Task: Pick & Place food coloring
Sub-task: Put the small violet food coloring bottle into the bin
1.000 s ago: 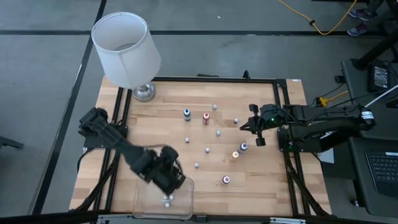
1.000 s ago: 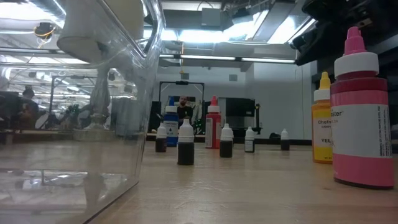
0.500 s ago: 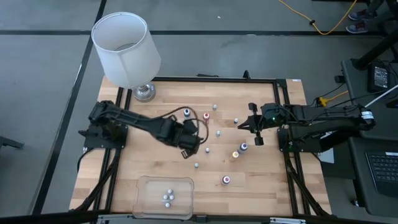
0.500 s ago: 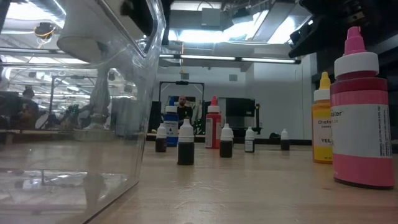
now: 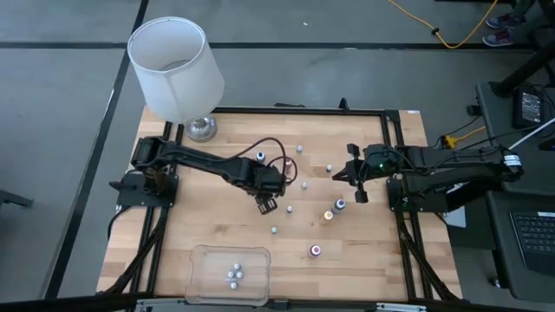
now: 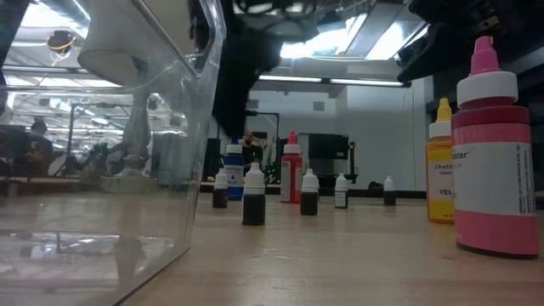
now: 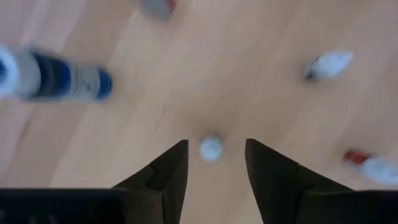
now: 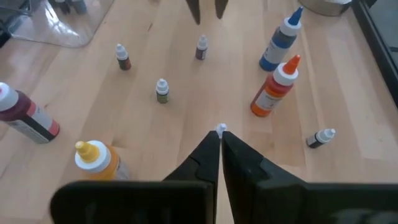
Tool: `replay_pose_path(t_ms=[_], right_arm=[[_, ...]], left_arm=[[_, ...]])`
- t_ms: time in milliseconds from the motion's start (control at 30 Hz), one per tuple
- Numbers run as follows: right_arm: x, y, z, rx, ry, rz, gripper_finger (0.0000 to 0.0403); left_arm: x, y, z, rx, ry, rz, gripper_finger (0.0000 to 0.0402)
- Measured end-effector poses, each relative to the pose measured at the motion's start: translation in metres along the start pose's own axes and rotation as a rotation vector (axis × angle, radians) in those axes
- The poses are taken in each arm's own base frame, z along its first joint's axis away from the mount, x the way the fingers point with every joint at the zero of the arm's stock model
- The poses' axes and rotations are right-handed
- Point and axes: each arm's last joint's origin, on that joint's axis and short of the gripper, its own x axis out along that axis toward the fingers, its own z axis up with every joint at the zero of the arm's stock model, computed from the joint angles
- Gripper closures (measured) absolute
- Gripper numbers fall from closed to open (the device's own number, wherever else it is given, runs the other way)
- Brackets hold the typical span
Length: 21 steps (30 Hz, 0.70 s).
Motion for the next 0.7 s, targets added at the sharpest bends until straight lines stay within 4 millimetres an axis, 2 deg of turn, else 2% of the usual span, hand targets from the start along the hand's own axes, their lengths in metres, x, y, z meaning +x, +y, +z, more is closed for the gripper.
replay_pose_path(t_ms=[133, 500, 700], right_arm=[[0.0, 0.0, 0.0, -0.024, 0.002, -0.007, 0.0379], [0.0, 0.0, -0.001, -0.019, 0.008, -0.007, 0.0379], [0.0, 0.0, -0.001, 0.037, 0.008, -0.008, 0.0379]], left_arm=[[0.013, 0.003, -0.001, -0.044, 0.044, -0.101, 0.0246], [0.017, 0.016, 0.007, -0.113, 0.022, -0.079, 0.0246], [0.023, 0.016, 0.006, -0.076, 0.026, -0.046, 0.0214]])
